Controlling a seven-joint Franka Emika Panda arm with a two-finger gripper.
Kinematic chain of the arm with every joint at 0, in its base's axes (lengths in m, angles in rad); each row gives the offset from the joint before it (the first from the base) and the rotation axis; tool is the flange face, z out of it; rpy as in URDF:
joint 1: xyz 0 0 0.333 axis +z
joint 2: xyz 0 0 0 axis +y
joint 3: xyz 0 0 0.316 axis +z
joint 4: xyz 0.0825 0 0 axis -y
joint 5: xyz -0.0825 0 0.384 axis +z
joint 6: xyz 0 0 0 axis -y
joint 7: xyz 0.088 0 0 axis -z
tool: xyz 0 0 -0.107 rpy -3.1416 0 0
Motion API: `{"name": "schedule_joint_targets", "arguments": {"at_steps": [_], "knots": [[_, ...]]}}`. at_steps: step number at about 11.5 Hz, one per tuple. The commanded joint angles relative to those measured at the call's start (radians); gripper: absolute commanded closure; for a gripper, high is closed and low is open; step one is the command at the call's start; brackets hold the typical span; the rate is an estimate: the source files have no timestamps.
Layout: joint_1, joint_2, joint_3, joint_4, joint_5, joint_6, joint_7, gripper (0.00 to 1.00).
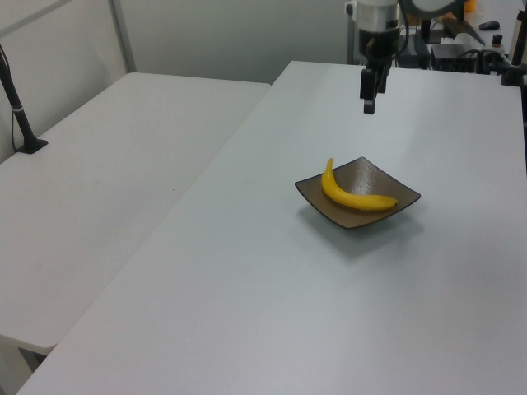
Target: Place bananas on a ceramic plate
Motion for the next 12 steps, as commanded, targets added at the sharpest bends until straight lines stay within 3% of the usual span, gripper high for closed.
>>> {"name": "schedule_joint_targets", "arguments": {"at_steps": [1, 3, 12], "knots": [[0.000, -0.094, -0.065, -0.053, 0.076, -0.036, -0.072, 0.00], [0.002, -0.117, -0.069, -0.073, 0.079, -0.052, -0.138, 0.00], [0.003, -0.148, -0.071, -0.098, 0.019, -0.058, -0.110, 0.00]]}}
